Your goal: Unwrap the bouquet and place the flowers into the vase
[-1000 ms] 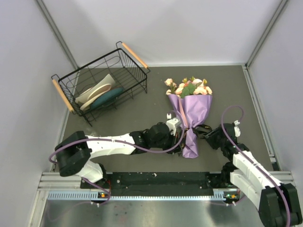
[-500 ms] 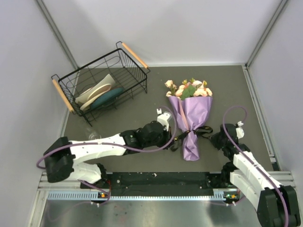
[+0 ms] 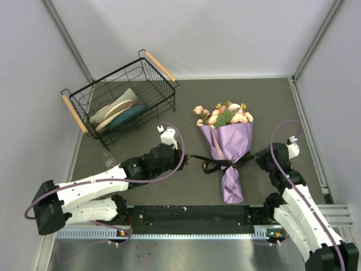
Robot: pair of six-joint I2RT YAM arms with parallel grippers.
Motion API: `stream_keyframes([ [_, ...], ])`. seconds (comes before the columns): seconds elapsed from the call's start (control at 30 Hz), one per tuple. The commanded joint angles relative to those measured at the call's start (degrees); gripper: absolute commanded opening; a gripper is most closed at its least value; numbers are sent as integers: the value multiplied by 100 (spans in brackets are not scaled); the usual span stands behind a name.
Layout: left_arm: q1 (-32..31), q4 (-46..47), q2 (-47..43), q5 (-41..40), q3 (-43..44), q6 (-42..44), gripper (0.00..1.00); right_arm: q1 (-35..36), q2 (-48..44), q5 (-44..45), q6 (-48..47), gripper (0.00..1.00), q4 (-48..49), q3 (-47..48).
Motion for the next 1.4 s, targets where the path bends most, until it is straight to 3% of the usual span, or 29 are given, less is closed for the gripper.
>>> stream_keyframes([
  [0.0,348,-142,107,-41,-63,-77,0,-60,213,381,-212,0,-112,321],
  [0.37,2141,-388,-489,697,-389,54,0,-455,1109,513,-801,0,73,945],
  [0.83,3249,-1390,-1448,118,-318,90,0,-482,1311,1145,-1829,0,-50,1710],
  [1.37,5033,-2128,-1378,653,-195,520,0,-904,1637,1128,-1909,0,-472,2219],
])
